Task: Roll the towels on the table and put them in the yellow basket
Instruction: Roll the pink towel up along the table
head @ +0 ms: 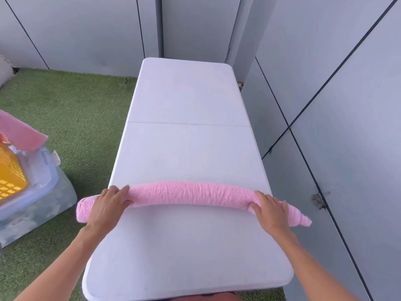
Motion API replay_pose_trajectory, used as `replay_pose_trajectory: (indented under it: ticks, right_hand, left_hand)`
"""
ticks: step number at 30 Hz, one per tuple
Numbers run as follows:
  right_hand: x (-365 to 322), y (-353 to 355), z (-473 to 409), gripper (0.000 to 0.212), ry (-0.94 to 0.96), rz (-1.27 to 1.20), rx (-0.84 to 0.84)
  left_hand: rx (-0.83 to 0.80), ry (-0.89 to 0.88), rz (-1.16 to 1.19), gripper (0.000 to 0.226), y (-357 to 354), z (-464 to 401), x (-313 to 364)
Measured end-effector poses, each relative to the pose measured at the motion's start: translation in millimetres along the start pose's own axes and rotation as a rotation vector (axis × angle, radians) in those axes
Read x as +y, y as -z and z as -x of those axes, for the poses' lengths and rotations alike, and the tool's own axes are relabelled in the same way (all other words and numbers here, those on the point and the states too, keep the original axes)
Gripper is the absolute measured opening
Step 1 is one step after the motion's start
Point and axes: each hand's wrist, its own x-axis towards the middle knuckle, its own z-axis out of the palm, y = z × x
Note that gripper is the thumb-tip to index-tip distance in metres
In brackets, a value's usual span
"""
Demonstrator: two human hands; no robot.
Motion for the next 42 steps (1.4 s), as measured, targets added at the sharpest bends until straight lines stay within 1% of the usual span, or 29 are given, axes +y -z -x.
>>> replay_pose_trajectory:
  ticks: [2,4,6,8,11,13,16,17,20,21,22,23,25,27,29,32,35,37,39,41,42]
  right_hand:
    - [-21,-3,1,0.031,-0.121,-0.079,-0.013]
    - [-45,-10,8,0.034,-0.185,-0.19,-0.005]
    - [-75,-17,18,0.038,-0.175,-0.249,0.018]
    - [-106,-20,26,0.041,-0.135,-0.302,-0.011]
    - [-137,-25,30,0.043,-0.075,-0.452,-0.126]
    - [-139,-25,31,0.047,-0.07,-0.552,-0.204]
    - [-125,-24,32,0.06,-0.086,-0.477,-0.265]
    - [-119,-26,32,0.061,-0.073,-0.482,-0.257]
    - [-108,-30,41,0.051,-0.038,-0.646,-0.193]
    - [-106,-29,47,0.052,-0.026,-0.667,-0.178]
    - [-106,-25,54,0.057,-0.012,-0.675,-0.186]
    - [-105,-20,63,0.066,0.004,-0.669,-0.206]
    - [-99,-10,74,0.096,0.03,-0.597,-0.293]
    - [-91,0,76,0.117,0.08,-0.393,-0.391]
    - [-85,7,76,0.131,0.11,-0.214,-0.469]
    - [-84,3,76,0.145,0.093,-0.094,-0.479]
    - [-93,-14,76,0.148,0.057,0.016,-0.375]
    - [-101,-23,78,0.142,0.043,0.041,-0.268]
    - [-104,-26,79,0.129,0.069,0.026,-0.178]
    - [-103,-25,76,0.115,0.096,-0.022,-0.154]
    - [-105,-24,73,0.11,0.105,-0.045,-0.156]
  left_hand:
    - [-0.08,0.128,-0.012,0.031,13,0,26]
    - [-0.157,0.223,0.005,0.034,21,4,56]
    - [-0.235,0.278,0.058,0.043,18,10,90]
    - [-0.311,0.315,0.166,0.052,6,15,124]
    - [-0.411,0.335,0.391,0.049,-9,22,167]
    - [-0.429,0.333,0.466,0.049,-13,23,178]
    - [-0.458,0.336,0.497,0.051,-15,23,170]
    - [-0.472,0.329,0.499,0.051,-15,23,166]
    - [-0.494,0.331,0.568,0.046,-14,27,168]
    - [-0.511,0.343,0.592,0.045,-14,28,170]
    - [-0.53,0.353,0.613,0.043,-15,29,174]
    - [-0.552,0.367,0.633,0.042,-16,29,176]
    - [-0.597,0.394,0.664,0.041,-18,29,182]
    - [-0.641,0.397,0.669,0.042,-20,30,190]
    - [-0.682,0.391,0.663,0.043,-22,32,201]
    - [-0.744,0.387,0.676,0.046,-29,34,213]
    - [-0.78,0.39,0.694,0.051,-32,35,207]
    - [-0.776,0.387,0.704,0.054,-33,38,197]
    - [-0.72,0.38,0.687,0.059,-35,42,190]
    - [-0.618,0.363,0.615,0.067,-40,46,183]
    - [-0.569,0.359,0.566,0.068,-39,48,181]
